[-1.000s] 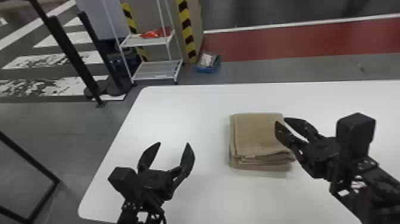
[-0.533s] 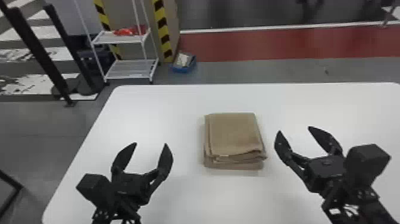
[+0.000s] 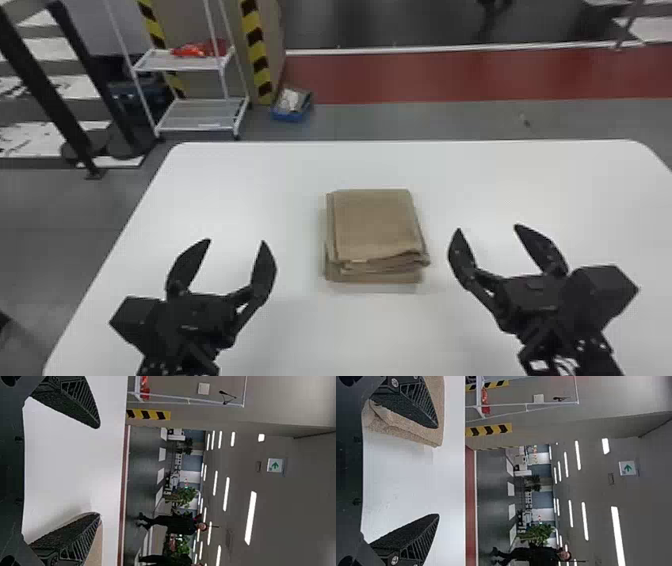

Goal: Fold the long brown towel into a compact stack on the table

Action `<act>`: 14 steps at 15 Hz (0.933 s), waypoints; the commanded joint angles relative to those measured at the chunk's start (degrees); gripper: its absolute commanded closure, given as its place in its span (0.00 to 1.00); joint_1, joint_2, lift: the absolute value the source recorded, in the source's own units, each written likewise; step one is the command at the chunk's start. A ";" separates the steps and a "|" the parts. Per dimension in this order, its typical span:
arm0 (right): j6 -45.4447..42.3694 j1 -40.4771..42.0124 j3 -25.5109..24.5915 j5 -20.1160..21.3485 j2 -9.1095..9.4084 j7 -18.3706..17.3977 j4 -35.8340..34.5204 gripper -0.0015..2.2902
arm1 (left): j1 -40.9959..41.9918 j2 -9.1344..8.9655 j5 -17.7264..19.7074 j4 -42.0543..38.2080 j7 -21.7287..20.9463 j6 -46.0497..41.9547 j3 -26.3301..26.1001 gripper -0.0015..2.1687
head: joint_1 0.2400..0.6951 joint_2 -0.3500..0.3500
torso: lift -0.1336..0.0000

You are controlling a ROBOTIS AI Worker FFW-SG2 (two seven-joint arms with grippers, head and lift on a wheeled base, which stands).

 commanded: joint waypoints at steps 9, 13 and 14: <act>0.03 0.33 -0.89 -1.05 0.05 -0.51 0.03 0.04 | 0.04 -0.09 0.36 -0.01 -0.01 -0.53 0.43 0.04 | 1.00 0.61 | 0.08; 0.03 0.42 -0.98 -1.40 0.05 -0.95 0.38 0.04 | 0.04 -0.09 0.45 -0.01 -0.01 -0.53 0.34 0.04 | 1.00 0.60 | 0.08; 0.03 0.42 -1.07 -1.49 0.05 -0.95 0.55 0.04 | 0.04 -0.09 0.45 -0.01 -0.10 -0.53 0.34 0.04 | 1.00 0.60 | 0.08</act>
